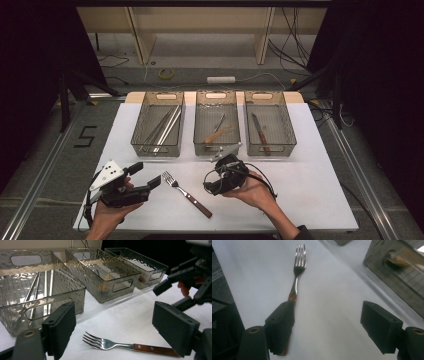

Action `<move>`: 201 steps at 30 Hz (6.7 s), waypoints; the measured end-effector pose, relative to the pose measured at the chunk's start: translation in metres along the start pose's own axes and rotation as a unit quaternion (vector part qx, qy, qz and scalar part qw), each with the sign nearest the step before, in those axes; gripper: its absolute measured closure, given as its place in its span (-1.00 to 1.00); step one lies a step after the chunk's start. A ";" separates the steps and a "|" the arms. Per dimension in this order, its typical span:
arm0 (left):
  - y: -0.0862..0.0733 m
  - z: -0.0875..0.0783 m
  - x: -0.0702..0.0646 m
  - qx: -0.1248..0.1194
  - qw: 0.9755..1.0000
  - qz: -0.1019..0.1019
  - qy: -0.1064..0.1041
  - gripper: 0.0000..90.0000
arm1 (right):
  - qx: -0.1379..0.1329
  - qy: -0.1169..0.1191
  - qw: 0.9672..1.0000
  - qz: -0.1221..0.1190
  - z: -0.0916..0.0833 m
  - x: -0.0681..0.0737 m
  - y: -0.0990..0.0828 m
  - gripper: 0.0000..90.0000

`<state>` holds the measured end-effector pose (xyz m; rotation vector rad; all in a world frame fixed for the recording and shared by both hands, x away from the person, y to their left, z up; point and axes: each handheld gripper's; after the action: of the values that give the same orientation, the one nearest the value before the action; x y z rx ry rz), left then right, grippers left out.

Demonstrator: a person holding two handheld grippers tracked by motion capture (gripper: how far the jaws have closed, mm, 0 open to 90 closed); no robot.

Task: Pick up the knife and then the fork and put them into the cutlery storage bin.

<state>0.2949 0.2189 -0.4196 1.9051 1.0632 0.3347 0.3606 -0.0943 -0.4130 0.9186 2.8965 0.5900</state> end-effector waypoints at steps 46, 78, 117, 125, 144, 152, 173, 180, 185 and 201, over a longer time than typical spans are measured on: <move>-0.001 -0.001 0.000 0.002 1.000 0.003 0.005 -0.58 | 0.101 0.023 0.992 -0.070 0.057 0.048 0.002 0.22; -0.002 -0.001 0.000 0.004 1.000 0.003 0.008 -0.58 | 0.118 -0.010 0.987 -0.105 0.063 0.052 0.002 0.55; -0.002 -0.002 0.001 0.003 1.000 0.001 0.009 -0.58 | 0.065 0.045 0.996 -0.052 0.035 0.018 -0.001 0.71; -0.002 -0.002 0.001 0.002 1.000 0.000 0.009 -0.58 | 0.018 0.063 0.998 -0.022 0.007 -0.007 -0.008 0.70; -0.002 -0.001 0.001 0.003 1.000 -0.001 0.009 -0.58 | -0.059 0.062 0.995 0.050 -0.037 -0.060 -0.026 0.70; -0.002 -0.001 0.001 0.004 1.000 0.000 0.010 -0.58 | -0.093 0.055 0.990 0.086 -0.053 -0.083 -0.035 0.70; -0.002 -0.001 0.000 0.006 1.000 0.001 0.010 -0.58 | -0.142 0.035 0.975 0.165 -0.076 -0.130 -0.064 0.70; -0.002 -0.001 0.000 0.006 1.000 0.000 0.010 -0.58 | -0.145 0.025 0.972 0.184 -0.074 -0.142 -0.071 0.70; -0.002 -0.001 0.001 0.006 1.000 0.000 0.011 -0.58 | -0.153 0.019 0.967 0.201 -0.075 -0.149 -0.074 0.70; -0.002 0.000 0.001 0.006 1.000 0.000 0.010 -0.58 | -0.159 -0.021 0.960 0.231 -0.076 -0.167 -0.074 0.70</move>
<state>0.2944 0.2196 -0.4210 1.9163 1.0814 0.3495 0.4452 -0.2699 -0.3814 1.5301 2.4391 1.0096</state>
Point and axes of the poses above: each handheld gripper's, and its own axes: z roughly forward along the jaws, y roughly out of its top, x roughly to its left, and after that the axes turned 15 degrees about x, right-handed
